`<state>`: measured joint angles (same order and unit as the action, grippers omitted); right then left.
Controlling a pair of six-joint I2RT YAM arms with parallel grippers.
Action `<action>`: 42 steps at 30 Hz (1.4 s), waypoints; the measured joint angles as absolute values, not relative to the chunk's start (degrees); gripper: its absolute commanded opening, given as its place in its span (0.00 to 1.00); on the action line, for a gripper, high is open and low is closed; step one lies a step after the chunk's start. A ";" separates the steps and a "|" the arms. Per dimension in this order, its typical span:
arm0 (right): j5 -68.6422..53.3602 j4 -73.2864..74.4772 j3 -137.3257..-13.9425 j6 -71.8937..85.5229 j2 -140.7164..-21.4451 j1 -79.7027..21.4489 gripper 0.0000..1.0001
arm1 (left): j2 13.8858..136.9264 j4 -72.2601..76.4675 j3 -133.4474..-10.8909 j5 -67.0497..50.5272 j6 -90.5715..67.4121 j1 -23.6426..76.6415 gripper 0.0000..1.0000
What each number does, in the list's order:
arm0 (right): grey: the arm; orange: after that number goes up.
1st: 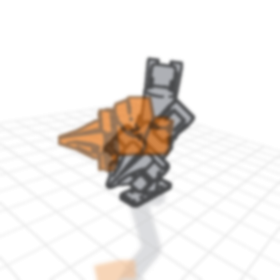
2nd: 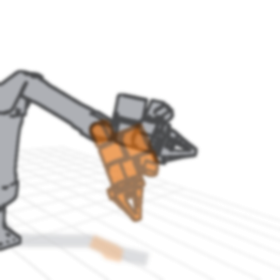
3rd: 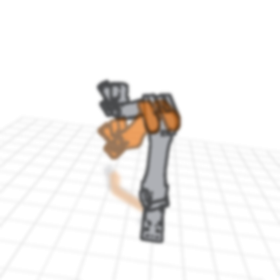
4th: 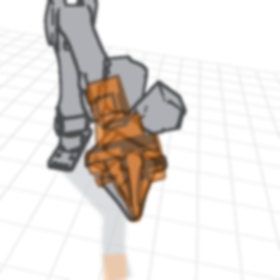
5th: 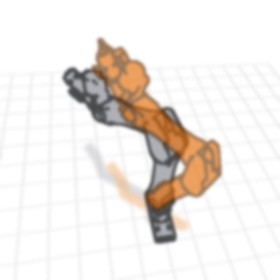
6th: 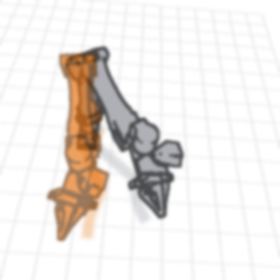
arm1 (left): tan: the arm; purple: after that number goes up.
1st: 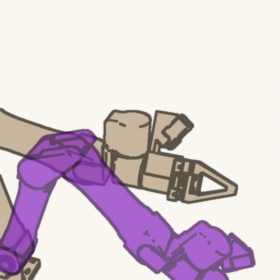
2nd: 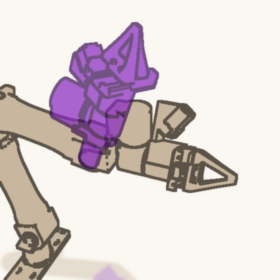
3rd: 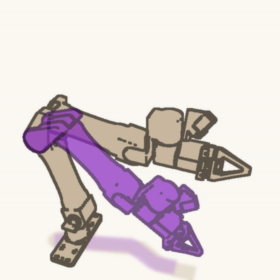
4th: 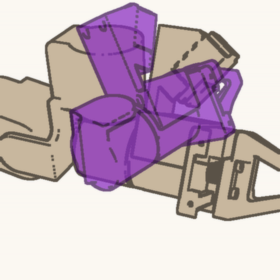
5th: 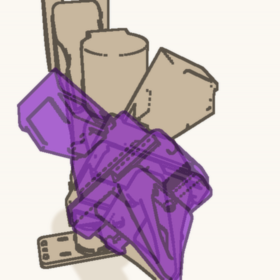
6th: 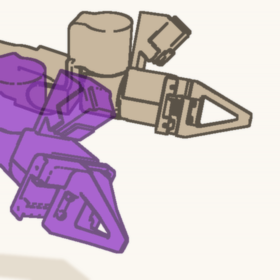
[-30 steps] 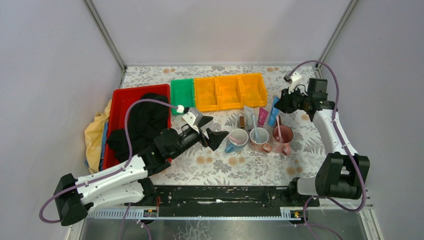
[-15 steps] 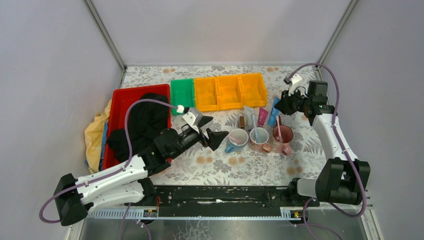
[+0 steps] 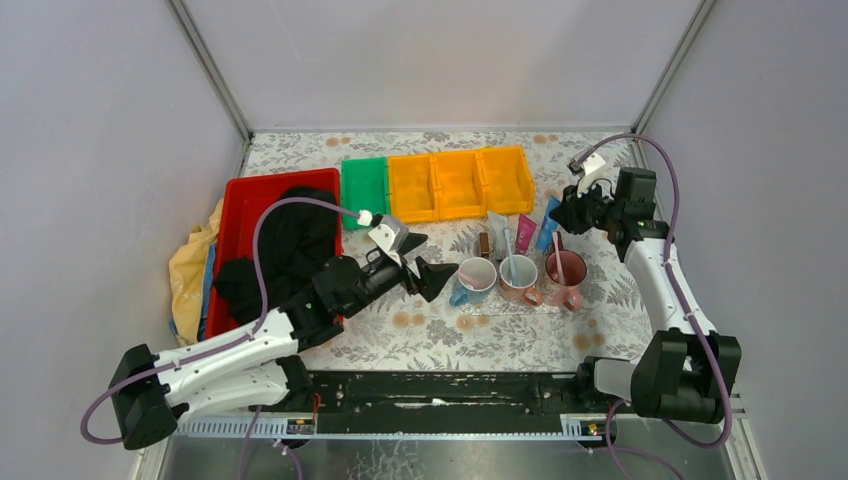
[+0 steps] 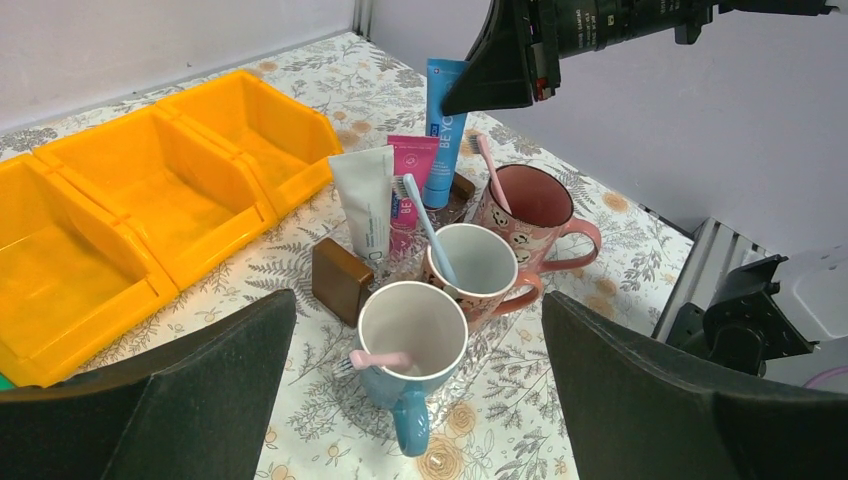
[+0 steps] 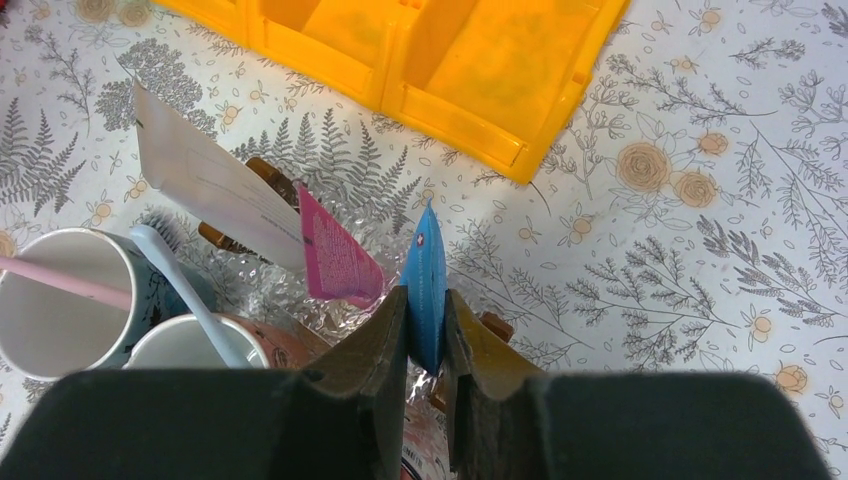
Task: Prepare toiletry sets of a toothbrush and toothpaste on the tray
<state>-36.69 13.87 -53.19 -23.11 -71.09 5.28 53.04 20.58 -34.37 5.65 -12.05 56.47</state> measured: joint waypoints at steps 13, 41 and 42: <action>-35.44 12.08 -51.16 -23.07 -68.60 5.26 0.23 | 54.26 20.56 -34.72 5.61 -12.05 56.47 1.00; -41.67 12.16 -50.70 -28.86 -69.36 5.26 0.22 | 53.60 20.51 -34.76 5.63 -12.08 56.47 1.00; -41.71 12.40 -50.70 -28.58 -69.38 5.26 0.22 | 53.60 20.53 -34.76 5.61 -12.08 56.47 1.00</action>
<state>-41.71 12.40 -50.70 -28.58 -69.38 5.26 53.60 20.53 -34.76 5.61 -12.08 56.47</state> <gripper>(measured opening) 0.229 0.997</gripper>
